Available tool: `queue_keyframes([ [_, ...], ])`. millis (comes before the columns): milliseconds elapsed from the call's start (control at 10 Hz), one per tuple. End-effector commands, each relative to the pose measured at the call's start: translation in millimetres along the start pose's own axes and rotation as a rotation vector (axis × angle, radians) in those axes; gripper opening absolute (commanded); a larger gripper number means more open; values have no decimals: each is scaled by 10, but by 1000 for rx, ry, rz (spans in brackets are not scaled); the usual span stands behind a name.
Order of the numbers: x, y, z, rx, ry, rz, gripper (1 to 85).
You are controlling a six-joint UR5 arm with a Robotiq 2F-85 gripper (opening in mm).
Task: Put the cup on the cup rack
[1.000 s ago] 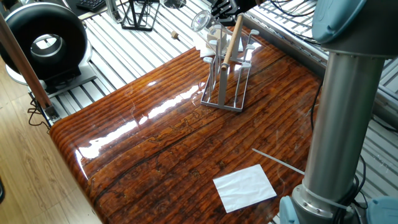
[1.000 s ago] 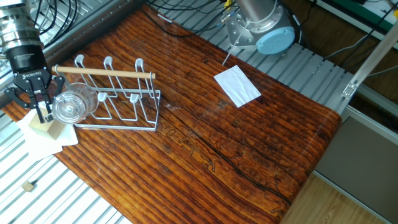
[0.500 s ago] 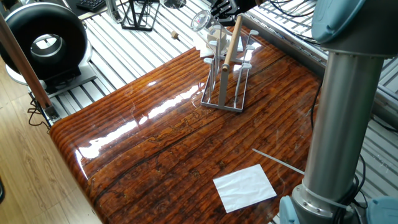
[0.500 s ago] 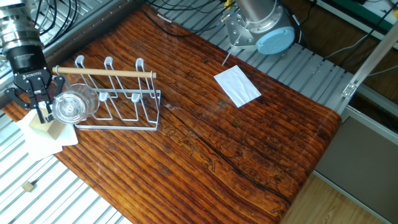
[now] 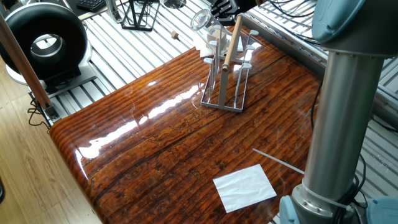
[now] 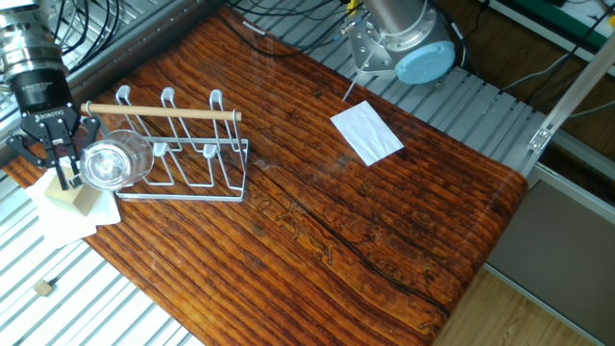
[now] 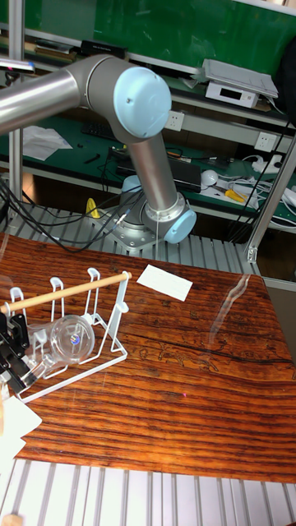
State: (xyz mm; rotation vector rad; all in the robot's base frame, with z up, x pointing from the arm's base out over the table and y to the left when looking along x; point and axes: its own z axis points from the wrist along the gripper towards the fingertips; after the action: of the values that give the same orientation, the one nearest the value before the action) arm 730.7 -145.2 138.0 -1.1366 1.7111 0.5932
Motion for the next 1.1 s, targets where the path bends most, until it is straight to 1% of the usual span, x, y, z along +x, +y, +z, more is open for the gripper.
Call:
queue_keyframes([
  [0, -13, -15, -18, 4, -24, 1, 10],
  [400, 34, -13, -9, 3, -24, -5, 10],
  [1000, 122, 18, -13, -1, -47, -1, 10],
])
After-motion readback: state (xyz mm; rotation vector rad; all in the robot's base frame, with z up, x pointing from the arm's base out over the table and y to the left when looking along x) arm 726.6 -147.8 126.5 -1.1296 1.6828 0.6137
